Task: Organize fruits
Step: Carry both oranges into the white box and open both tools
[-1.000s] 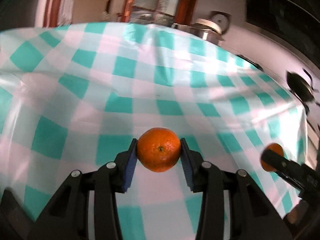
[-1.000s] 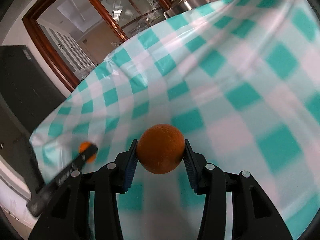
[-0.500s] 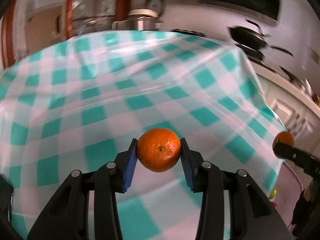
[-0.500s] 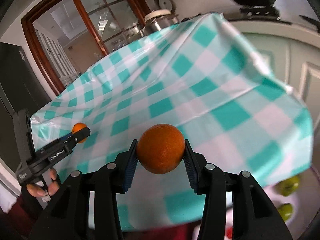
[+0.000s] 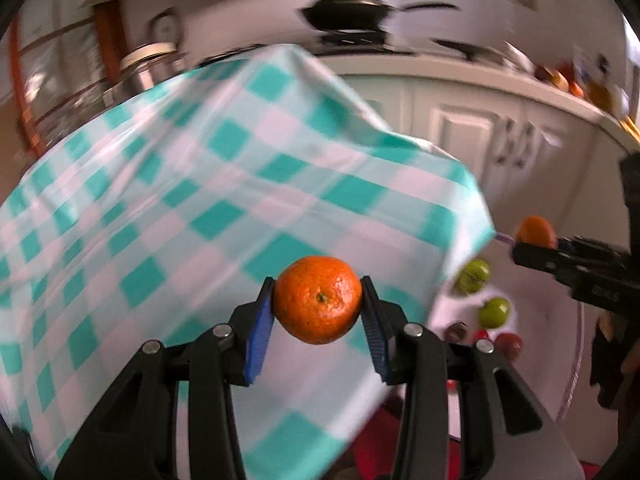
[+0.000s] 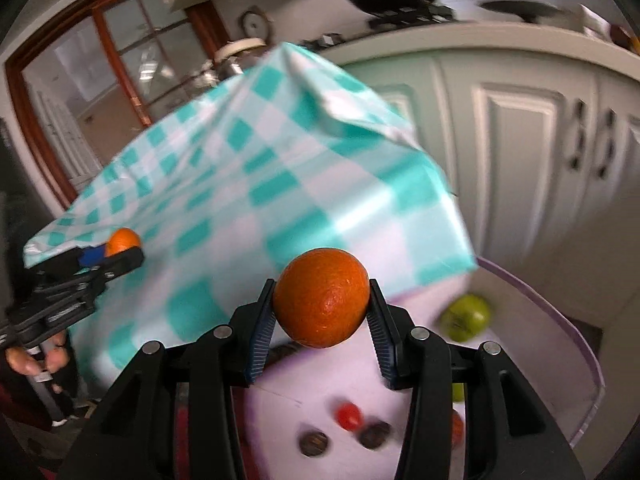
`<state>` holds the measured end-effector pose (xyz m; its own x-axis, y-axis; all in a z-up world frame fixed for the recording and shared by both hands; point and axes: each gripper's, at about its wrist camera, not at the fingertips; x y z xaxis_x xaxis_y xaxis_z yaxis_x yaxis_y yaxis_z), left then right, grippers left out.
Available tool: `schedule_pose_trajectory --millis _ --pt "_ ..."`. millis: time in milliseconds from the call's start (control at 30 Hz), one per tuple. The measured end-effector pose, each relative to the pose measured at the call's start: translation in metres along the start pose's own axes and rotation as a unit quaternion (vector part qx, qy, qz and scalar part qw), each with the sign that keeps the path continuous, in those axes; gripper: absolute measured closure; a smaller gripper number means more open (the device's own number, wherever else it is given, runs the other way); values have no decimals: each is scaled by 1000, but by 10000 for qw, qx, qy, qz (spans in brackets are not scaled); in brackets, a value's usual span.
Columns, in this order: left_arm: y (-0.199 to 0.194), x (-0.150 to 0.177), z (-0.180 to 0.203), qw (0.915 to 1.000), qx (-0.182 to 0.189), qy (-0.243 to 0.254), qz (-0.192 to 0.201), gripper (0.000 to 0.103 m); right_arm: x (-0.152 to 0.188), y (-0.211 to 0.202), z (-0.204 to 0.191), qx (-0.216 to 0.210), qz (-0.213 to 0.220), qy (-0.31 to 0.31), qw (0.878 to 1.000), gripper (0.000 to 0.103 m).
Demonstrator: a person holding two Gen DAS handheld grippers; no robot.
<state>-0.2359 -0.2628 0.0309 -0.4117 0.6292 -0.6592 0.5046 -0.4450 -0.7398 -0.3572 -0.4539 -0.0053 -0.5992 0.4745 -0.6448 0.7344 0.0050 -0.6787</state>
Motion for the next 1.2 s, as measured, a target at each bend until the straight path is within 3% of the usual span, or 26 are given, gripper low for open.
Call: schedule_pose_trajectory --millis 200,300,533,800,933,1067,1100,1167,1200 --pt "8 13 74 9927 422 1122 -134 61 25 13 31 687 -591 -77 9959 59" --pt "16 27 108 9833 618 1687 -295 61 37 26 38 953 -949 -205 9907 59" --pt "43 45 151 9617 996 2429 -794 61 65 48 50 1276 -1652 -392 9772 59" --pt "119 70 174 9397 1146 2635 -1855 61 97 71 70 1668 -2578 -267 9513 59" --pt "153 82 177 9312 1048 2648 -2275 61 105 75 72 1701 -2741 -226 9463 58" --pt "161 88 169 9375 1166 2402 -2230 61 107 76 73 1802 -2837 -233 9415 57" --pt "161 87 167 9381 1245 2345 -2224 59 105 76 73 1801 -2826 -217 9419 49" --pt "156 84 165 9419 1234 2315 -2097 40 101 71 71 1830 -2705 -202 9450 32" --pt "151 83 164 9450 1148 2352 -1962 36 99 69 69 1840 -2637 -233 9466 30"
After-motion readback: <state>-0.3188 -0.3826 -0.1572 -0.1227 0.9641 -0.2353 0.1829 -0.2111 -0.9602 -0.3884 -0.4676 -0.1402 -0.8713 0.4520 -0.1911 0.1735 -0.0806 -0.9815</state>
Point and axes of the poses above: each gripper's, at about its wrist camera, not at the fingertips, and y roughly the way its jaws point, z to its right, x to its underside, and after that the axes turned 5 degrees about -z, right-handed
